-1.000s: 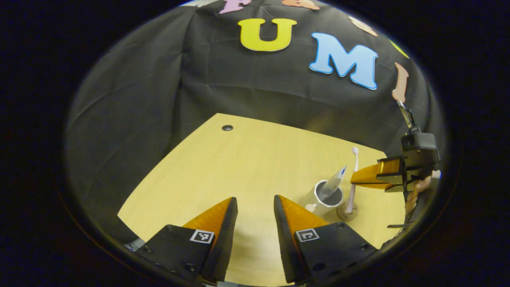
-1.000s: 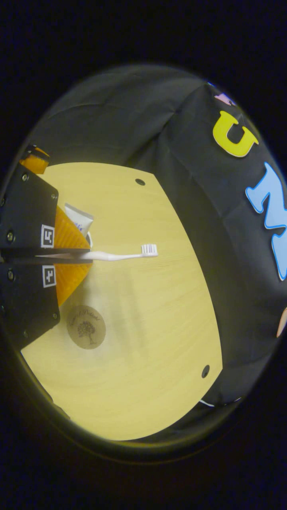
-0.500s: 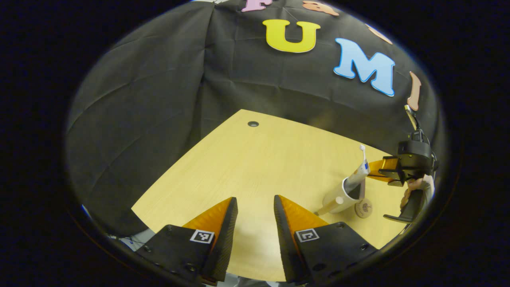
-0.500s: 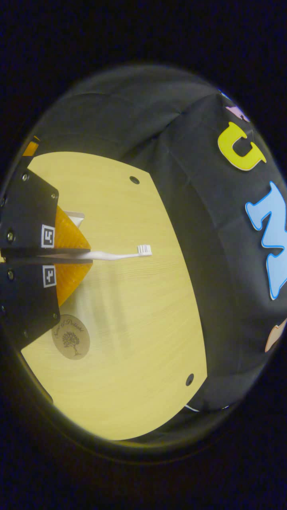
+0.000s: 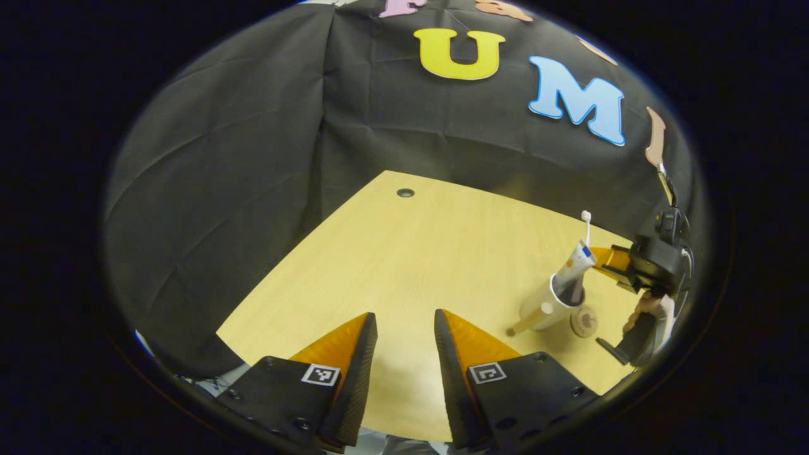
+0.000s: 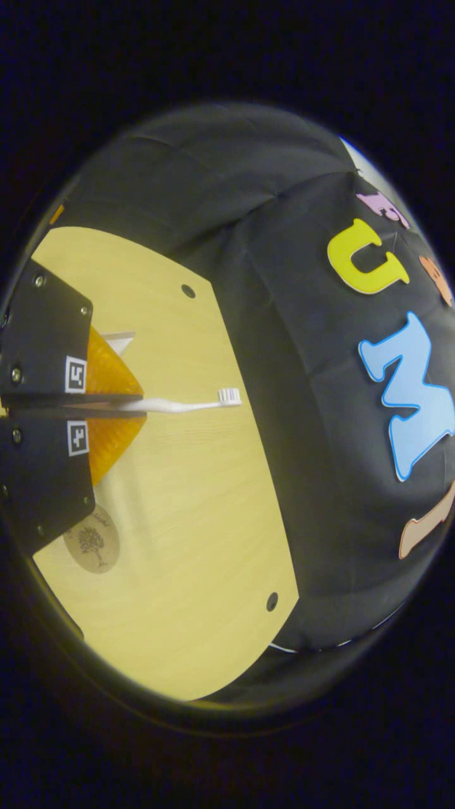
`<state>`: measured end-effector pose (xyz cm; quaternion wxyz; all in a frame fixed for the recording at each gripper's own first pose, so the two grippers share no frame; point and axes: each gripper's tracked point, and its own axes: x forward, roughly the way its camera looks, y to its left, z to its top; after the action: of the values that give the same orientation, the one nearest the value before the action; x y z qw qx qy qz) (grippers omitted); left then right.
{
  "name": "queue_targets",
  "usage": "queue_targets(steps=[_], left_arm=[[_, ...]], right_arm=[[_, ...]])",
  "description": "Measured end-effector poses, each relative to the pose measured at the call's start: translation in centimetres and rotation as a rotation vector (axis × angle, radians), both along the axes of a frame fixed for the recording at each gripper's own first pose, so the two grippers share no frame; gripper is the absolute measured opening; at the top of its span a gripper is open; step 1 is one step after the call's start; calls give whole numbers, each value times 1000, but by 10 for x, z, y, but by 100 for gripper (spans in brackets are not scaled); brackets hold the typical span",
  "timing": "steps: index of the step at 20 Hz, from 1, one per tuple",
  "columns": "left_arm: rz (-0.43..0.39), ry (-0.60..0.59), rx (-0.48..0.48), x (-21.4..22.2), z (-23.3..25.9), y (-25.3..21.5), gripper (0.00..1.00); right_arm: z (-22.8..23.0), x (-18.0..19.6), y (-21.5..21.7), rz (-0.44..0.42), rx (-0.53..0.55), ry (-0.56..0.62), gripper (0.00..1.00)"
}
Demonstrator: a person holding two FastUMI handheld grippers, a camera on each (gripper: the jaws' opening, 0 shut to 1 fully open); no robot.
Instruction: Put the toothbrush and toothpaste on the desktop into the cup, then pick up the cup and place it on the coaster on the desktop.
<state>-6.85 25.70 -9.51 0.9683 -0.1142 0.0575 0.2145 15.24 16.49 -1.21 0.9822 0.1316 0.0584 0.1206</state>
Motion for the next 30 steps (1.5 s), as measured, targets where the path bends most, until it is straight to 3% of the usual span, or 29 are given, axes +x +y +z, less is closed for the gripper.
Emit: queue_targets(steps=[3,7,12,14,16,17,30], left_arm=[[-21,4,15,10,6,-7,59],[-54,12,30,33,10,-12,60],[-93,7,50,59,22,-27,60],[-106,8,58,62,23,-32,60],[-116,13,62,63,22,-38,60],[-119,17,62,62,20,-39,60],[-155,23,54,69,13,-51,60]], right_arm=[[1,-3,-1,-7,22,-50,2],[1,-19,1,-55,-36,-116,3],[-12,-40,0,-57,-86,-166,4],[-19,-45,-2,-56,-101,-166,6],[-27,-49,0,-45,-111,-160,19],[-31,-50,0,-42,-117,-152,21],[-46,-56,1,-14,-177,-120,21]])
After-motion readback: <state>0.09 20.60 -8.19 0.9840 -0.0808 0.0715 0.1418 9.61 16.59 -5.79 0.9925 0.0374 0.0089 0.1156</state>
